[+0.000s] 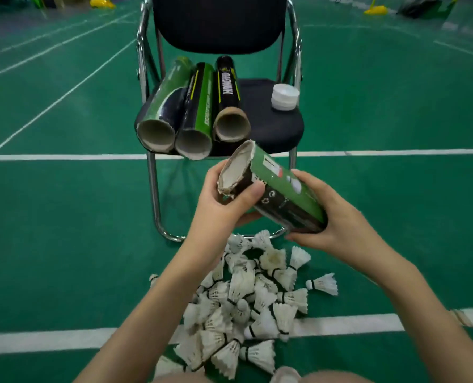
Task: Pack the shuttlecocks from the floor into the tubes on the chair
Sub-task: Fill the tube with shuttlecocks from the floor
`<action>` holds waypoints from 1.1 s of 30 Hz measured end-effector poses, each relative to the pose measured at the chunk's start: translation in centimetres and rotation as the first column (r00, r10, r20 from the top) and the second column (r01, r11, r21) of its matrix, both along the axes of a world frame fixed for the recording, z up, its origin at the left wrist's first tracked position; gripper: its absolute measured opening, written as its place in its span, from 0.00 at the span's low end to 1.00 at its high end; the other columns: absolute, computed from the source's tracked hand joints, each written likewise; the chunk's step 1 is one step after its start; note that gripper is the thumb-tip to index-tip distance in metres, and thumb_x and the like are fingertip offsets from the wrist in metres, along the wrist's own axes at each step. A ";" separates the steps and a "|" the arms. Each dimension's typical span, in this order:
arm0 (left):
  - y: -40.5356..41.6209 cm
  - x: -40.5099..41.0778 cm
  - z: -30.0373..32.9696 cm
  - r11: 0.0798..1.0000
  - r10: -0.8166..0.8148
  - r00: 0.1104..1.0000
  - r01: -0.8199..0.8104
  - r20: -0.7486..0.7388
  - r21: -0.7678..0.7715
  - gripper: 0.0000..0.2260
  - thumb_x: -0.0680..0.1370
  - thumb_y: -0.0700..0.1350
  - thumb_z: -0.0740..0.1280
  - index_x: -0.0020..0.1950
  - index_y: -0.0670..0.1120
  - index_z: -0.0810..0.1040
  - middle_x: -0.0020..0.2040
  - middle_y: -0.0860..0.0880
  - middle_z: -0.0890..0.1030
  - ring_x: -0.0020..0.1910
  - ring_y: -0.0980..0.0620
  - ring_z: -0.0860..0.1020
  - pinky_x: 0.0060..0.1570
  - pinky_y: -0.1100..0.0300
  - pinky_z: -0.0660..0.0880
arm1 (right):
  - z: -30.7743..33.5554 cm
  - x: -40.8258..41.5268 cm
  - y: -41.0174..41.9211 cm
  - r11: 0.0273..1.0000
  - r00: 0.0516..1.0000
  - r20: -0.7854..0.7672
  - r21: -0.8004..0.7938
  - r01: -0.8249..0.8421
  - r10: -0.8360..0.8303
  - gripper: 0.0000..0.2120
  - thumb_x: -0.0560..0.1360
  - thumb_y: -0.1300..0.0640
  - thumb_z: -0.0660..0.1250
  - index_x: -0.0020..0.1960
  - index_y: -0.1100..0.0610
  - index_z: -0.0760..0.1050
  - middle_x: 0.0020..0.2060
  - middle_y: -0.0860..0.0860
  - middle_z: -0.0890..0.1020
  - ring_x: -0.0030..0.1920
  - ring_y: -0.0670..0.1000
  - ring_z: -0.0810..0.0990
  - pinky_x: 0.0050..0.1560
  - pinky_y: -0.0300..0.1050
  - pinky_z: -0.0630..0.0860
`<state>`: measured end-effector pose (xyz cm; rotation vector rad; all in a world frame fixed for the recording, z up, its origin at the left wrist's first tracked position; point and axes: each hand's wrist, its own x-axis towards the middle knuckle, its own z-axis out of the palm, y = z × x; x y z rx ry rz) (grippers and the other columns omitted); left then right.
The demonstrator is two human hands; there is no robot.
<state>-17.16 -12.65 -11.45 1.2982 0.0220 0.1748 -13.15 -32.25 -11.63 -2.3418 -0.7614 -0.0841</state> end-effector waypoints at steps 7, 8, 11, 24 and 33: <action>1.5 0.0 -11.1 0.992 -0.002 0.969 0.033 -0.246 0.121 0.30 0.67 0.51 0.72 0.68 0.55 0.69 0.58 0.57 0.79 0.55 0.57 0.80 0.54 0.61 0.77 | -9.7 1.4 -0.2 0.987 0.979 -0.204 -0.162 -0.022 -0.011 0.44 0.63 0.45 0.74 0.66 0.27 0.48 0.57 0.36 0.62 0.54 0.44 0.73 0.51 0.49 0.77; 1.6 0.0 -12.4 0.991 0.010 0.963 0.026 -0.268 0.130 0.31 0.67 0.52 0.72 0.69 0.55 0.68 0.59 0.59 0.78 0.55 0.58 0.80 0.53 0.63 0.77 | -11.0 1.6 -0.3 0.983 0.972 -0.235 -0.180 -0.021 -0.022 0.44 0.63 0.44 0.74 0.66 0.27 0.47 0.57 0.37 0.62 0.54 0.44 0.73 0.51 0.49 0.77; 2.0 -0.1 -15.5 0.980 0.006 0.949 0.058 -0.316 0.193 0.31 0.66 0.52 0.72 0.69 0.58 0.68 0.59 0.62 0.76 0.55 0.64 0.77 0.50 0.69 0.76 | -14.7 1.8 -0.5 0.979 0.939 -0.342 -0.199 -0.044 -0.027 0.44 0.63 0.45 0.74 0.65 0.27 0.47 0.57 0.37 0.63 0.55 0.43 0.72 0.53 0.46 0.76; 2.0 1.1 -27.4 0.687 -0.008 0.905 0.314 -0.425 0.656 0.27 0.76 0.42 0.67 0.71 0.59 0.63 0.54 0.73 0.69 0.51 0.55 0.74 0.49 0.62 0.72 | -23.9 1.0 -2.2 0.982 0.765 -0.626 -0.180 0.048 -0.153 0.33 0.60 0.49 0.78 0.53 0.33 0.60 0.48 0.33 0.71 0.44 0.39 0.78 0.45 0.35 0.73; 3.3 1.5 -29.8 0.615 0.009 0.931 0.283 -0.366 0.736 0.25 0.74 0.39 0.70 0.69 0.51 0.70 0.59 0.53 0.77 0.59 0.58 0.73 0.53 0.67 0.66 | -25.3 0.3 -2.3 0.988 0.711 -0.687 -0.128 0.088 -0.152 0.32 0.61 0.49 0.78 0.53 0.33 0.60 0.51 0.36 0.73 0.46 0.40 0.79 0.46 0.37 0.75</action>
